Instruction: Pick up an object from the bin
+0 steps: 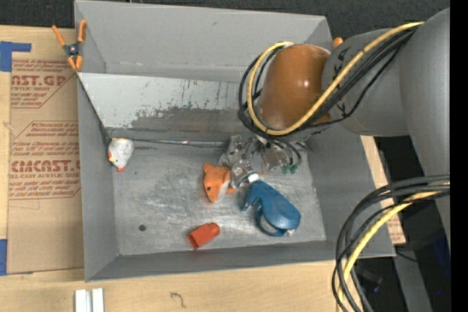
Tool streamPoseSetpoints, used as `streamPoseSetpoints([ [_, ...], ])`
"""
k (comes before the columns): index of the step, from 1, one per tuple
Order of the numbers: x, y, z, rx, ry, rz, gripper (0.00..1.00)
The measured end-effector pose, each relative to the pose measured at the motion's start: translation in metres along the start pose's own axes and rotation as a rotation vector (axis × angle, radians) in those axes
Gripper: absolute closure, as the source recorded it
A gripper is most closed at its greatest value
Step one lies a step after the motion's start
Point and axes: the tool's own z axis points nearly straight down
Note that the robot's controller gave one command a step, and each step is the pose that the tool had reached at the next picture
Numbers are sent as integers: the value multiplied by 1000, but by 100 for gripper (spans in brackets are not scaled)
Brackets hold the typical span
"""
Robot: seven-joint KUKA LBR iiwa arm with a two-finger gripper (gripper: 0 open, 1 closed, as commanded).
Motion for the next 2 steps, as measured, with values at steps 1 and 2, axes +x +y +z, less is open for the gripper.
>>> streamPoseSetpoints([
  [1, 9, -4, -1, 10, 1, 5, 100],
  [2, 9, -4, -1, 9, 1, 5, 100],
])
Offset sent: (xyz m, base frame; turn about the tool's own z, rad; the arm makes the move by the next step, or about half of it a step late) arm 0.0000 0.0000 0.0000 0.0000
